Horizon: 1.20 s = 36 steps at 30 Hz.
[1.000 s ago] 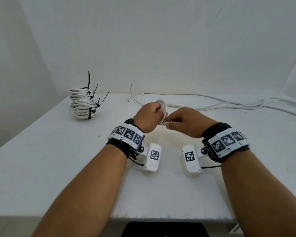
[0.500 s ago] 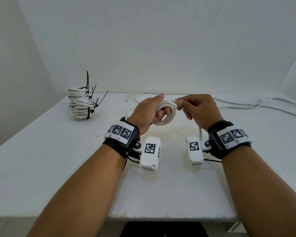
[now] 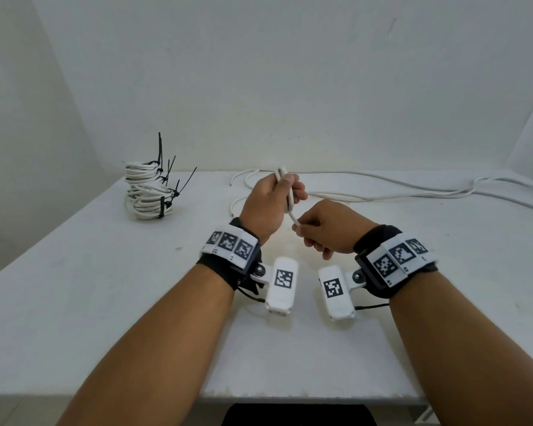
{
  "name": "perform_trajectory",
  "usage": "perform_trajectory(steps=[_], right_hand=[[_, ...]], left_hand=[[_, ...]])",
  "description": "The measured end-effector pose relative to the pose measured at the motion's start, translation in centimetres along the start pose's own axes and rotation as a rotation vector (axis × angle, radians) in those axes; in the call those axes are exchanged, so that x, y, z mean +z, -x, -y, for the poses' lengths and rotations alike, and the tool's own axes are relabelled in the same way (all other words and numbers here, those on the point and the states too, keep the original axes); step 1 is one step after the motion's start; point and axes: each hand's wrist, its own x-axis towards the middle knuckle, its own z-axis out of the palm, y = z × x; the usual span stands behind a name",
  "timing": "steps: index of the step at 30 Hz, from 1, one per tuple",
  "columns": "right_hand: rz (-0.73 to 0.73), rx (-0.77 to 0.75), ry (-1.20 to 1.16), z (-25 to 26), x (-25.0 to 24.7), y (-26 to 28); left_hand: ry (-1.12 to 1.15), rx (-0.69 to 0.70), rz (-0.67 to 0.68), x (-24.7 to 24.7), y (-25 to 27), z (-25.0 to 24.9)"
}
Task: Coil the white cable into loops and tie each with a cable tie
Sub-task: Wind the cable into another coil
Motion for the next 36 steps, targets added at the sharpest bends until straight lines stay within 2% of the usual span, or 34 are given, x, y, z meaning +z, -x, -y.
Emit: perform_trajectory(steps=[2, 5, 7, 10, 12, 15, 19, 23, 26, 29, 32, 36], right_hand=[[-0.003, 0.011, 0.09, 0.1, -0.2, 0.1], [-0.016, 0.023, 0.152, 0.2, -0.7, 0.6], [-0.092, 0.001, 0.165, 0.5, -1.2, 0.9], [-0.243, -0.078, 0.112, 0.9, -1.7, 1.2], [-0.319, -0.148, 0.055, 1.0, -1.9, 1.4], [-0.381, -0.234, -0.03, 0.8, -2.0, 1.5], [-0.451, -0.33, -0.116, 0.5, -1.7, 1.2], [-0.55, -0.403, -0.109, 0.5, -1.0, 0.6], [-0.6, -0.478, -0.024, 0.6, -0.7, 0.2], [-0.533, -0.505, -0.072, 0.4, -1.0, 0.3], [-0.41, -0.562, -0.12, 0.0, -1.4, 0.6], [-0.431, -0.536, -0.183, -0.5, -1.5, 0.5]], left_hand=[[-0.241, 0.036, 0.028, 0.3, 0.1, 0.5], [-0.47, 0.038, 0.061, 0.3, 0.1, 0.9], [-0.557, 0.038, 0.1, 0.3, 0.1, 1.0], [-0.671, 0.034, 0.241, 0.5, 0.5, 0.4], [-0.627, 0.0, 0.332, 0.7, 0.7, 0.1], [-0.473, -0.067, 0.363, 0.6, 0.5, -0.1], [-0.274, -0.08, 0.412, 0.2, 0.6, -0.3], [-0.251, -0.074, 0.302, 0.6, 0.5, -0.5], [-0.181, -0.137, 0.251, 0.3, 0.7, -1.0], [-0.147, -0.206, 0.283, 0.1, 0.9, -1.1], [-0.141, -0.268, 0.248, -0.2, 0.9, -1.2], [-0.158, -0.281, 0.254, -0.5, 0.6, -1.1]])
